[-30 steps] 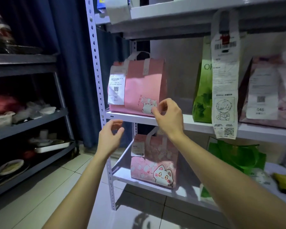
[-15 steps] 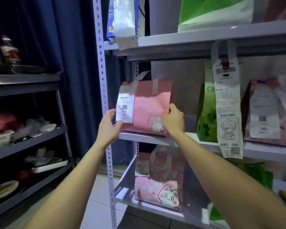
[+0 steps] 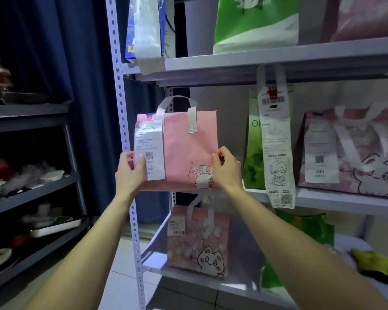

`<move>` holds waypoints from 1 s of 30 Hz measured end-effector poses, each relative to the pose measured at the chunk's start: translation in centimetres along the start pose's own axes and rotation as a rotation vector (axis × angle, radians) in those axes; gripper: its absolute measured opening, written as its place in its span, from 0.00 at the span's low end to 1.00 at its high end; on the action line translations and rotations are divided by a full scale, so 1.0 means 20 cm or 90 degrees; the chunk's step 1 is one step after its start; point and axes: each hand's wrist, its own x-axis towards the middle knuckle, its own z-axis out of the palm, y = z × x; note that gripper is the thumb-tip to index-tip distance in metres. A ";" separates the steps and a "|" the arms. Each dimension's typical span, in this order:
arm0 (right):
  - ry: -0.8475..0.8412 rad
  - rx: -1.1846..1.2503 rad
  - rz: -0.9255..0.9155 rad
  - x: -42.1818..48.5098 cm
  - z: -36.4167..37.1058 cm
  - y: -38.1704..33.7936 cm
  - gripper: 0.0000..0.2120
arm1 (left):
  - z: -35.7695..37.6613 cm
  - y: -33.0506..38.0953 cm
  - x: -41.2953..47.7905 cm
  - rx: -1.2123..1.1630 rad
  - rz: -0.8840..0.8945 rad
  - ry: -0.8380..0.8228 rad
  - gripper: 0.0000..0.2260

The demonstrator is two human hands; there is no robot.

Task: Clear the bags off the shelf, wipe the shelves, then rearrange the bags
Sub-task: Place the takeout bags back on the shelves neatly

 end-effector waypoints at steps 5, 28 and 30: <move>-0.031 0.034 -0.005 -0.03 -0.09 -0.01 0.13 | -0.03 0.14 -0.08 -0.031 0.030 0.049 0.12; -0.047 0.039 -0.011 -0.14 -0.83 0.29 0.16 | 0.04 0.50 -0.68 0.010 0.097 0.186 0.12; -0.050 0.040 -0.018 -0.17 -0.85 0.28 0.15 | 0.04 0.53 -0.72 0.008 0.094 0.184 0.12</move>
